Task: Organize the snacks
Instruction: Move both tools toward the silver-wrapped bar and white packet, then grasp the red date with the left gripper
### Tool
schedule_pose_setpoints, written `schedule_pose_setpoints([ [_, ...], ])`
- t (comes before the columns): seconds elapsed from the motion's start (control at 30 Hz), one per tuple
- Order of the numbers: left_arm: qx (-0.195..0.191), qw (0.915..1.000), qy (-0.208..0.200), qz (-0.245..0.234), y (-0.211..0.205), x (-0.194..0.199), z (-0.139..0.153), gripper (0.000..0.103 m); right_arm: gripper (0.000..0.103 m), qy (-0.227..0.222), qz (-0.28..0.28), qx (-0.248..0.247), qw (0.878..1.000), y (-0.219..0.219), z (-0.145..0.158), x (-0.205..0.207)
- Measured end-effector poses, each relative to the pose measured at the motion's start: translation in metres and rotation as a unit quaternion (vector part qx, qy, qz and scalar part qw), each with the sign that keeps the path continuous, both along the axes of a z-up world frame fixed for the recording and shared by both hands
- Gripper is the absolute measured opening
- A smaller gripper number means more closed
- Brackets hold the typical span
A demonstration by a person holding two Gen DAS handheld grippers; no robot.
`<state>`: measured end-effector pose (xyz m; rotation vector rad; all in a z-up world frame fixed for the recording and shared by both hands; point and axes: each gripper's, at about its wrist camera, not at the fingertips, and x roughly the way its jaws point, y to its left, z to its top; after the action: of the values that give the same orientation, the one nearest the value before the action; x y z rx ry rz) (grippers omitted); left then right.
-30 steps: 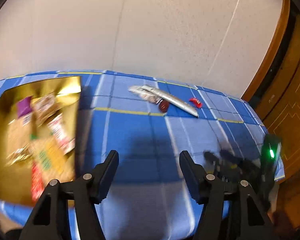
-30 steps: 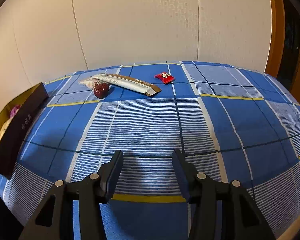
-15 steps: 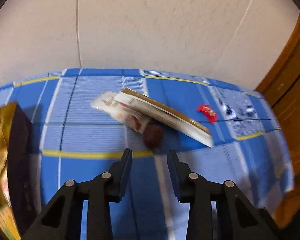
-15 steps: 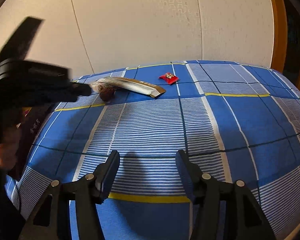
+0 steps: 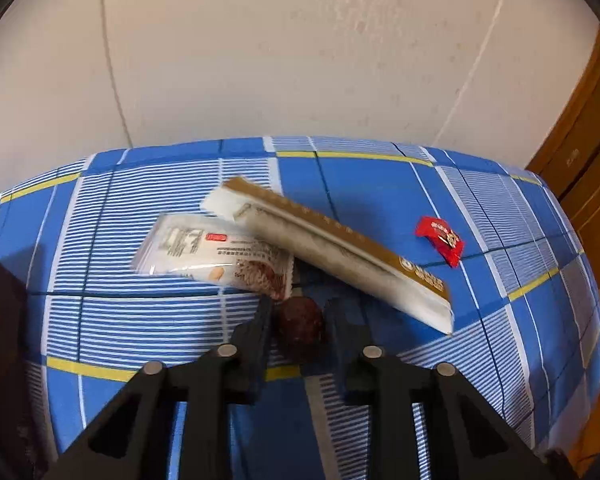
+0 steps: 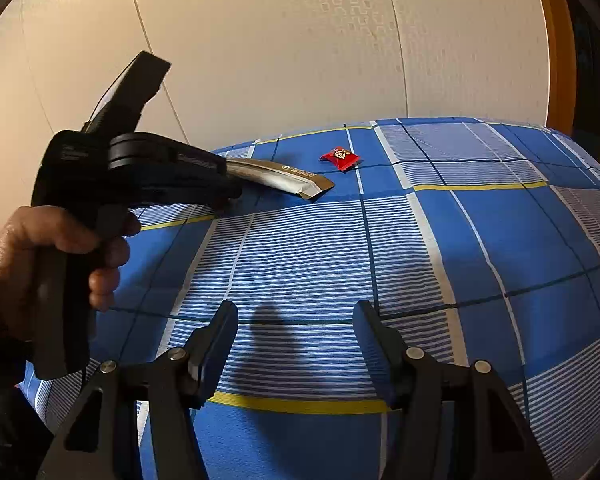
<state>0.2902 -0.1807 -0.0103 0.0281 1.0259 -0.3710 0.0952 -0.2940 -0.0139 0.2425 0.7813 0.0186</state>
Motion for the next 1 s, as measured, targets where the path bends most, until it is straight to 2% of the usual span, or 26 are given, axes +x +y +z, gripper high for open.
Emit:
schedule_pose_setpoints([
  [0.13, -0.006, 0.9999, -0.005, -0.010, 0.003, -0.010, 0.003, 0.025, 0.061, -0.001, 0.000, -0.007, 1.000, 0.002, -0.001, 0.000],
  [0.3, -0.011, 0.9999, -0.010, -0.002, 0.019, -0.044, 0.006, 0.025, 0.061, -0.001, -0.002, -0.010, 1.000, 0.002, -0.002, 0.001],
  [0.47, 0.011, 0.9986, -0.050, -0.010, 0.035, -0.098, 0.004, 0.025, 0.061, 0.000, -0.003, -0.010, 1.000, 0.002, -0.002, 0.001],
  [0.63, -0.013, 0.9985, -0.053, 0.004, 0.055, -0.130, -0.002, 0.024, 0.061, 0.003, -0.002, 0.000, 1.000, 0.000, 0.000, 0.001],
  [0.77, -0.011, 0.9974, -0.071, 0.012, 0.066, -0.147, -0.004, 0.024, 0.060, 0.008, -0.003, 0.016, 1.000, -0.003, 0.001, 0.002],
  [0.87, -0.020, 0.9967, -0.078, 0.009, 0.071, -0.153, -0.005, 0.024, 0.045, 0.021, -0.006, 0.038, 0.999, -0.009, 0.002, 0.005],
  [0.93, -0.023, 0.9963, -0.083, 0.007, 0.071, -0.154, -0.006, 0.024, 0.043, 0.028, -0.011, 0.048, 0.998, -0.015, 0.003, 0.009],
  [1.0, -0.021, 0.9958, -0.089, 0.006, 0.072, -0.155, -0.006, 0.023, 0.039, 0.029, -0.010, 0.035, 0.999, -0.018, 0.006, 0.016],
])
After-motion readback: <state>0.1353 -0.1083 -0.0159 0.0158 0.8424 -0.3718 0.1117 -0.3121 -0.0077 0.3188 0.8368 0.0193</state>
